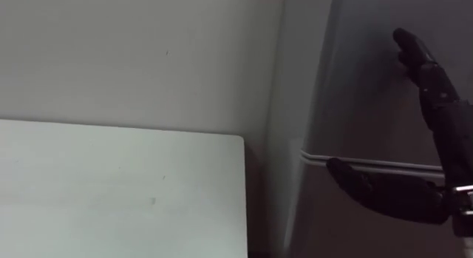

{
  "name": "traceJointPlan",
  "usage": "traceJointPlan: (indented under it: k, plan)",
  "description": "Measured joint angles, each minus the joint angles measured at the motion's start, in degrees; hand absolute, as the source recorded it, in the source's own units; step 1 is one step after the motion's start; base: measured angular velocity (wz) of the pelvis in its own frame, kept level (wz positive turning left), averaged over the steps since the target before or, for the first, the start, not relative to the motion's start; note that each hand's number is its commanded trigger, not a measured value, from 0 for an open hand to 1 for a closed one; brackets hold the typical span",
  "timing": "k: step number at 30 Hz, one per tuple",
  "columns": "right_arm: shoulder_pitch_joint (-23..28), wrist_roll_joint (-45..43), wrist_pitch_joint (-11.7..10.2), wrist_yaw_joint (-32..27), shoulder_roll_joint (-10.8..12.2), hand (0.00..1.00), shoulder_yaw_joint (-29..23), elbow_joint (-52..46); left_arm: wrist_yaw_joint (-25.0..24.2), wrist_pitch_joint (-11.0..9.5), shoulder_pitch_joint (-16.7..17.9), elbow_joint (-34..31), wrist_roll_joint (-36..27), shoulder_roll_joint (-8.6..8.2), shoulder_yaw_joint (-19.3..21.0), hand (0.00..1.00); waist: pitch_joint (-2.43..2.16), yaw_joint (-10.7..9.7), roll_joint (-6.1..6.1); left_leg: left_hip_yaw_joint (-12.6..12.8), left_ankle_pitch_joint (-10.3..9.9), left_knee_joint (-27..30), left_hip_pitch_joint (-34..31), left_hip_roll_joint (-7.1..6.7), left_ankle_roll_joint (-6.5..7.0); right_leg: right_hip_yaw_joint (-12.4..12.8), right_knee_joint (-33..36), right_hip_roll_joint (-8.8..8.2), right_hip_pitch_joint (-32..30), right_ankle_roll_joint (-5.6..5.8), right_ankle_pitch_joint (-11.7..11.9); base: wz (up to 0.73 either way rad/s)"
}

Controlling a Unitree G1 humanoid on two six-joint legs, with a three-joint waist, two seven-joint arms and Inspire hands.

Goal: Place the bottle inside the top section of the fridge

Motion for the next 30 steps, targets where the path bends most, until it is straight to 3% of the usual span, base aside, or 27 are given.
traceJointPlan:
  k: [4,12,15,19,25,30]
  plan:
    - [0.0,2.93,-0.09,-1.85,-0.48,0.0,-5.03,2.94,0.7,0.08,1.19,-1.95,-0.04,0.01,2.51,0.0,0.0,-0.34,-0.33,0.0,-0.05,0.11,0.01,-0.01,0.07,0.1,0.01,-0.01,0.09,0.06,0.11,0.01]
    - [1.34,11.39,0.6,-7.99,-0.47,0.0,-17.77,6.44,1.55,0.16,2.7,-1.93,-0.35,-0.63,8.08,0.0,-0.18,-3.67,0.36,-0.18,-0.08,0.01,-0.03,-0.15,0.17,0.73,-0.03,-0.03,0.06,0.16,0.17,0.01]
    - [2.46,14.3,0.94,-12.33,-0.41,0.0,-20.49,7.9,2.71,0.37,3.08,-1.95,-2.47,-0.79,8.34,0.0,-0.35,-4.25,0.74,0.36,-0.06,-0.22,0.35,-0.11,0.16,1.74,-0.06,0.08,0.11,0.16,0.17,-0.1]
    - [3.06,19.51,1.55,-16.04,-0.23,0.0,-21.25,11.74,3.97,1.34,3.16,-1.89,-4.0,-1.28,8.12,0.0,-0.26,-5.68,1.06,0.32,-0.06,-0.1,0.38,-0.17,0.18,1.56,-0.02,0.03,0.15,0.17,0.17,-0.01]
    - [9.17,35.07,2.93,-21.6,2.2,0.0,-23.45,15.81,4.65,3.37,3.36,-2.53,-8.11,-2.04,8.13,0.0,-0.59,-6.18,2.0,0.31,-0.08,0.03,0.13,-0.19,0.2,1.75,-0.06,-0.05,-0.42,0.17,0.17,-0.01]
    - [12.35,45.45,2.99,-28.15,7.12,0.0,-24.22,20.2,7.14,3.64,3.67,-4.23,-11.55,-2.59,7.82,0.0,-0.34,-6.49,2.68,0.49,-0.03,0.08,0.11,-0.24,0.14,1.73,-0.33,-0.08,-0.46,0.18,-0.12,-0.01]
